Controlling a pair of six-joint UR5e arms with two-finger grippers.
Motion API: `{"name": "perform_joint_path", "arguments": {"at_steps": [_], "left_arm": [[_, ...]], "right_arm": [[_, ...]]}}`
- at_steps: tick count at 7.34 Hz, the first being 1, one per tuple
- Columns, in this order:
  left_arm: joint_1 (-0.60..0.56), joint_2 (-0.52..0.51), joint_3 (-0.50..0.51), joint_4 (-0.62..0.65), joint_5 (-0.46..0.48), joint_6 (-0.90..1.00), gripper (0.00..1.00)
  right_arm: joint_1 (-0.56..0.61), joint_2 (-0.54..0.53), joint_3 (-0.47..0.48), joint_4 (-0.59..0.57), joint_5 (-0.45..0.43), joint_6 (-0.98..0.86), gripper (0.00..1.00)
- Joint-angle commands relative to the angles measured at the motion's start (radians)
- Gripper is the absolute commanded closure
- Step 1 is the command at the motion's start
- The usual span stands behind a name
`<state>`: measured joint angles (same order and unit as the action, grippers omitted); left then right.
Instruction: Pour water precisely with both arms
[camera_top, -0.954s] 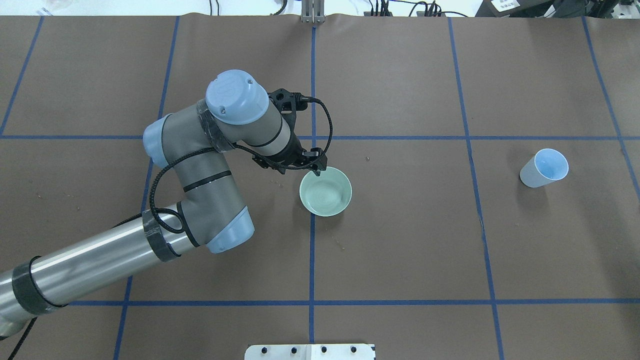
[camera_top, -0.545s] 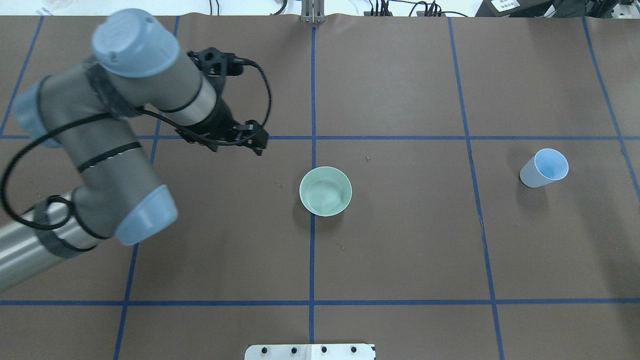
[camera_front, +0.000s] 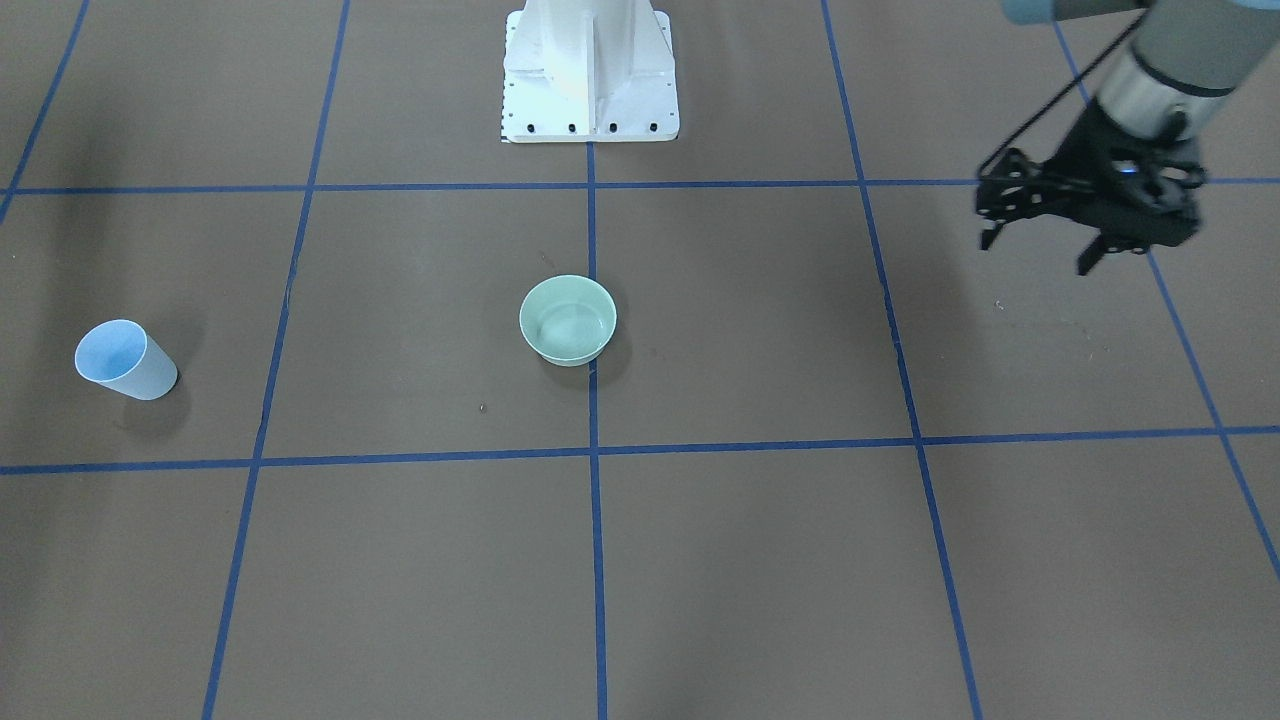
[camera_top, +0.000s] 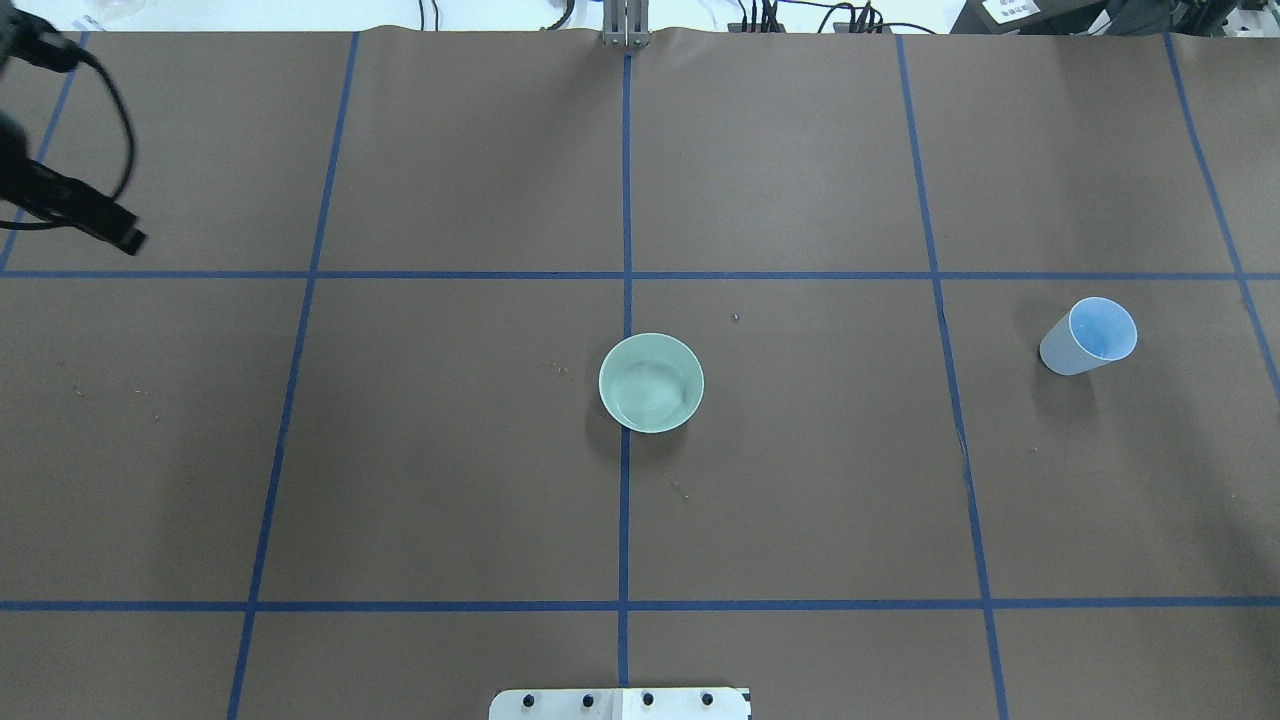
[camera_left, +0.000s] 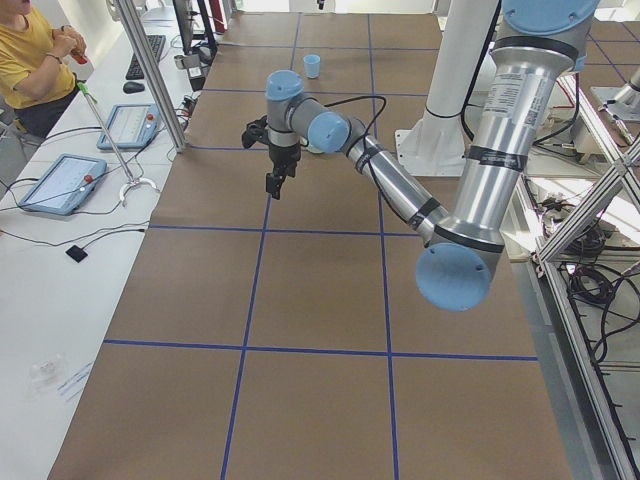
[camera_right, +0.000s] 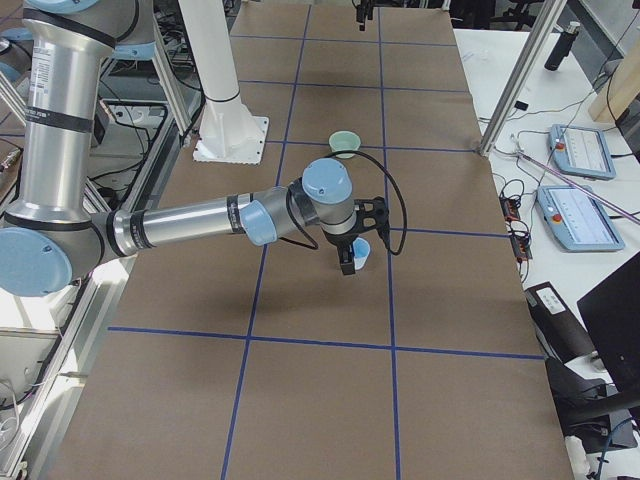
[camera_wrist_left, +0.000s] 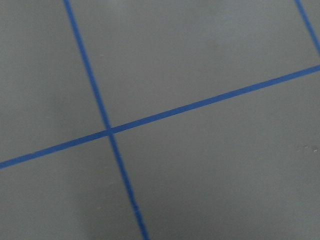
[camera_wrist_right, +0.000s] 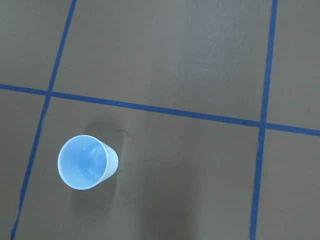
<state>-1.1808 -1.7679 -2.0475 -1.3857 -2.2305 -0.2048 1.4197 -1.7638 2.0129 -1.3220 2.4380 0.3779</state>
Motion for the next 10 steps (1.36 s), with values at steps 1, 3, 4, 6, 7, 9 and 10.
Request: {"name": "perform_joint_path", "arguments": {"at_steps": [1, 3, 4, 6, 7, 9, 10], "left_arm": [[-0.298, 0.134, 0.128, -0.004, -0.066, 0.456, 0.00], [-0.407, 0.143, 0.193, -0.003, -0.067, 0.596, 0.00], [-0.421, 0.168, 0.194, -0.006, -0.067, 0.597, 0.00], [-0.447, 0.200, 0.196, -0.007, -0.067, 0.596, 0.00], [-0.447, 0.209, 0.196, -0.007, -0.067, 0.594, 0.00], [-0.447, 0.214, 0.198, -0.007, -0.066, 0.596, 0.00], [-0.447, 0.214, 0.198, -0.007, -0.066, 0.594, 0.00]], "right_arm": [[-0.146, 0.000, 0.142, 0.004, -0.070, 0.282, 0.00], [-0.343, -0.002, 0.249, 0.004, -0.300, 0.566, 0.00], [-0.419, -0.003, 0.274, 0.003, -0.413, 0.670, 0.00], [-0.578, -0.029, 0.293, 0.003, -0.704, 0.884, 0.00], [-0.685, -0.049, 0.293, -0.003, -0.896, 1.009, 0.01], [-0.868, -0.097, 0.284, -0.034, -1.222, 1.224, 0.01], [-0.960, -0.085, 0.279, -0.143, -1.354, 1.338, 0.01]]}}
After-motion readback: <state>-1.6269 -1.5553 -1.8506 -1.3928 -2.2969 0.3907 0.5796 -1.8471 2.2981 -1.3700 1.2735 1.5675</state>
